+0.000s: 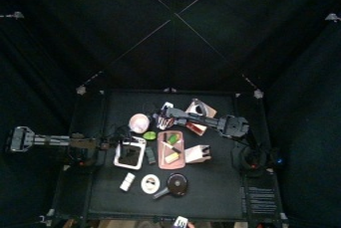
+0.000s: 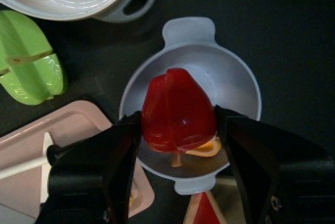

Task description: Place apple in pot

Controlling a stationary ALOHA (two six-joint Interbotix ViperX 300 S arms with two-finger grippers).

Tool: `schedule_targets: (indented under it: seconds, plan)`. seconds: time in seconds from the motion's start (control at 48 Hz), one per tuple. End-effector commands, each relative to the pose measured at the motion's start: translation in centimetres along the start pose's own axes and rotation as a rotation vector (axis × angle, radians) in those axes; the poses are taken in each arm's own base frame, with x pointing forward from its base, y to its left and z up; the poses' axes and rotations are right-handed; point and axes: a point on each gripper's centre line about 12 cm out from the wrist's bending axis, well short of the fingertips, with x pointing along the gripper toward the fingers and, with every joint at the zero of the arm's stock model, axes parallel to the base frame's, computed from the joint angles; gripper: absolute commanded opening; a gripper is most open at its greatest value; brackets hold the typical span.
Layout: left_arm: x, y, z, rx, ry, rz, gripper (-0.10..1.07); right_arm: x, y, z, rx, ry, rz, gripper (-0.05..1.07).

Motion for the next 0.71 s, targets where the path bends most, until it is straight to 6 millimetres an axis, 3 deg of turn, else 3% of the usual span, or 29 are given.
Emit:
schedule_targets:
  seconds: [0.0, 0.354, 0.688]
  plan:
    - [-0.2, -0.3, 0.9, 0.002, -0.033, -0.017, 0.96, -4.1, -0.6, 1.7, 0.023, -0.113, 0.009, 0.73]
    - [-2.4, -1.7, 1.3, 0.024, -0.157, -0.132, 0.96, -6.6, 0.6, 4.2, 0.113, -0.312, 0.145, 0.73]
    - [-2.7, -1.5, 1.0, 0.019, -0.164, -0.129, 0.96, -6.6, 2.3, 7.2, 0.154, -0.478, 0.222, 0.75]
